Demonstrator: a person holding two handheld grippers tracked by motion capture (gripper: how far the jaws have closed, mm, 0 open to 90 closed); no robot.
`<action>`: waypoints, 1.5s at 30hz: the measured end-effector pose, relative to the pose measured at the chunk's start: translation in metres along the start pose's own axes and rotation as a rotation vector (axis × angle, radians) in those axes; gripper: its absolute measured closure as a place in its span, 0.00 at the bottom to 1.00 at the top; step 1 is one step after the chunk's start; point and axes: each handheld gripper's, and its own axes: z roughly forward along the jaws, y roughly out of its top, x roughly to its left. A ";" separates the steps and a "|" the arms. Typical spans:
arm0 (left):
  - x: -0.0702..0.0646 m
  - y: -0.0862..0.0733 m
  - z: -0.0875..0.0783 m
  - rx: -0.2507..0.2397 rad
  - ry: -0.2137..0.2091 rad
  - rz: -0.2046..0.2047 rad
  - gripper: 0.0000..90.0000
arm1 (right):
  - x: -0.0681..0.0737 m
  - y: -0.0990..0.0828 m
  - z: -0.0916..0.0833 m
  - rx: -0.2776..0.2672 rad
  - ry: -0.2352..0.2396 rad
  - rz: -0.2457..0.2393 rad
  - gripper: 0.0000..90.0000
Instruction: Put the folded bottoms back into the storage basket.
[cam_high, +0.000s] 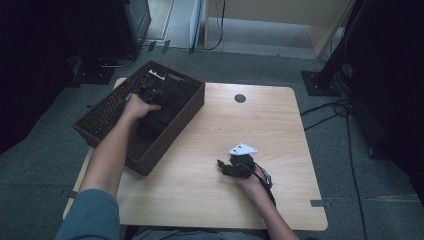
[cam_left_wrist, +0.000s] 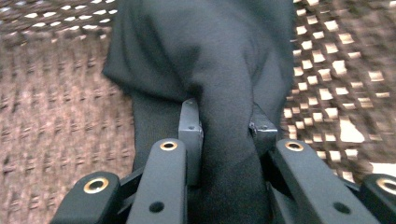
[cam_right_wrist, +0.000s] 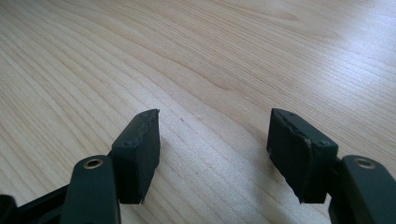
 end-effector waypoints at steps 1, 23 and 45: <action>0.003 -0.002 0.002 0.009 0.014 -0.009 0.81 | 0.000 0.000 0.000 0.000 0.000 0.000 0.39; -0.006 0.025 -0.042 -0.065 0.067 -0.006 0.64 | 0.000 0.000 0.000 0.003 -0.001 0.002 0.38; 0.000 -0.001 0.031 -0.042 0.063 0.023 0.59 | 0.001 0.000 0.000 0.005 -0.003 0.000 0.38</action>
